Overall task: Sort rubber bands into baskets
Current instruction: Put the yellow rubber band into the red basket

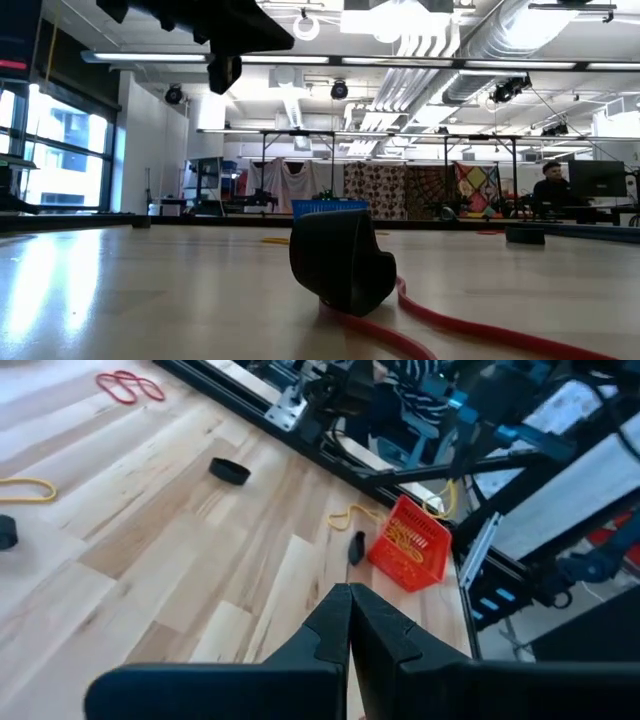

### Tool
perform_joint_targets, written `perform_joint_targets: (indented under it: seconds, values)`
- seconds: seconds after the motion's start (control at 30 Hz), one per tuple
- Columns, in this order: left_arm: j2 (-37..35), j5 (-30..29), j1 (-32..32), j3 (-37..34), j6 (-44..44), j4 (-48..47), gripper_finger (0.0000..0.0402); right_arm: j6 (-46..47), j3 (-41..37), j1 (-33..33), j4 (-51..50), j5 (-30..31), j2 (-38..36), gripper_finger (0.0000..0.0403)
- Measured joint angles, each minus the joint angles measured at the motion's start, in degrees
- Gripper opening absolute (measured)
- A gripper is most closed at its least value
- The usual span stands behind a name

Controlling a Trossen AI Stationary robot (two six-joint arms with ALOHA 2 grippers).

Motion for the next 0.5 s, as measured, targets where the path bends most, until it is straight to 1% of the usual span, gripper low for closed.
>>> perform_joint_targets:
  seconds: [0.17, 0.27, 0.5]
  values:
    - [0.0, 2.9, 0.5, 0.0, 1.0, 0.0, 0.0000, 2.8, -2.6, 3.5, 2.9, -0.7, 2.4, 0.0000]
    - [0.0, 3.2, 0.7, 0.0, 1.0, 0.0, 0.0000, 2.9, -4.4, 4.9, 4.4, -1.3, 3.8, 0.0000]
    - [0.0, 2.9, 0.7, 0.0, 1.0, 0.1, 0.0000, 4.5, -11.5, 6.8, 12.0, -3.5, 5.7, 0.0000]
